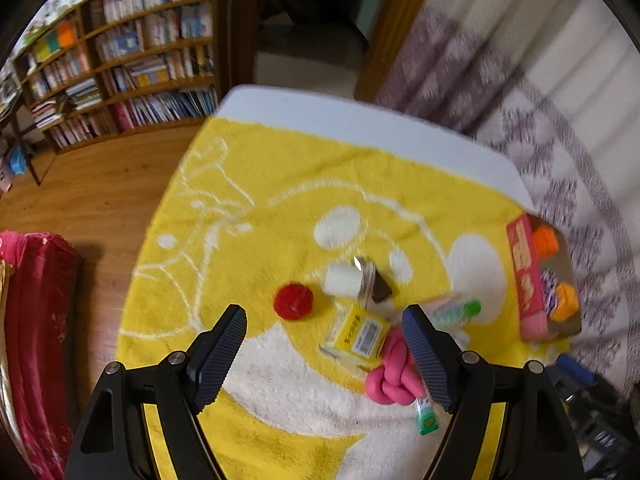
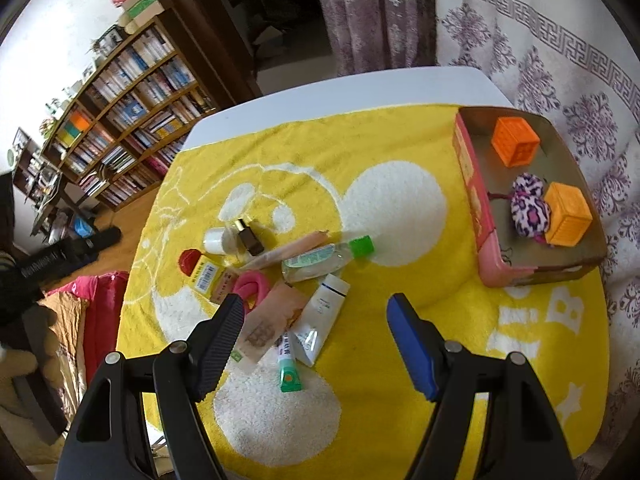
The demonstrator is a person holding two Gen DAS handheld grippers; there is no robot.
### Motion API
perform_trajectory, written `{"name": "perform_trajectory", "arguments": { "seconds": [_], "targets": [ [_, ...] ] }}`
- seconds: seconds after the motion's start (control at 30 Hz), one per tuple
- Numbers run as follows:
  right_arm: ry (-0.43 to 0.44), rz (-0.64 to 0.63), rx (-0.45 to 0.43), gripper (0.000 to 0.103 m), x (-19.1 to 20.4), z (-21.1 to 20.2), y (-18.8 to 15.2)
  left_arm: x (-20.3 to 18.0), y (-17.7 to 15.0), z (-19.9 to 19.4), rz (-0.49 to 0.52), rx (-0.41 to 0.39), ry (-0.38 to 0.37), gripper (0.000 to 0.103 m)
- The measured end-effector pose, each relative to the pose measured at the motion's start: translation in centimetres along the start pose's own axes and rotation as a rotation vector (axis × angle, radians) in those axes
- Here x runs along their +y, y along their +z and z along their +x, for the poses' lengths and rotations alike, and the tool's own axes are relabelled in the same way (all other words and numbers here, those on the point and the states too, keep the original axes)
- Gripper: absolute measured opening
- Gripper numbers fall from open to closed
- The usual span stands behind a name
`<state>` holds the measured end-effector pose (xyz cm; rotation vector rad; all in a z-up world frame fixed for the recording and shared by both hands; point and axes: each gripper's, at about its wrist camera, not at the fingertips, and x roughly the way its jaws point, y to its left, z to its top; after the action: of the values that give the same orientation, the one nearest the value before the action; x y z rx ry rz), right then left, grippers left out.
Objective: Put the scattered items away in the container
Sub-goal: 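Grasp the yellow ointment box with the left gripper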
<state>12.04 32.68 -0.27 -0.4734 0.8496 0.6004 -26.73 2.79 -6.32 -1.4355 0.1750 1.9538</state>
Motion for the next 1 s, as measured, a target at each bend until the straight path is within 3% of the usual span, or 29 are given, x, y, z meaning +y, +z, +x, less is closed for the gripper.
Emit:
{"name": "perform_trajectory", "arguments": {
  "seconds": [0.47, 0.9, 0.97, 1.0],
  "targets": [
    [-0.044, 0.085, 0.06, 0.077, -2.0, 2.2, -0.1, -2.3, -1.7, 7.6, 0.12, 0.184, -0.01, 0.082],
    [-0.062, 0.119, 0.111, 0.077, -2.4, 4.2, -0.2, -2.5, -1.8, 11.6, 0.17, 0.233, 0.016, 0.082],
    [-0.061, 0.116, 0.124, 0.077, -2.3, 4.7, -0.3, -2.4, -1.7, 12.0, 0.173, 0.234, 0.008, 0.07],
    [-0.061, 0.114, 0.13, 0.077, -2.2, 5.0, -0.4, -2.4, -1.8, 12.3, 0.172, 0.245, -0.001, 0.055]
  ]
}}
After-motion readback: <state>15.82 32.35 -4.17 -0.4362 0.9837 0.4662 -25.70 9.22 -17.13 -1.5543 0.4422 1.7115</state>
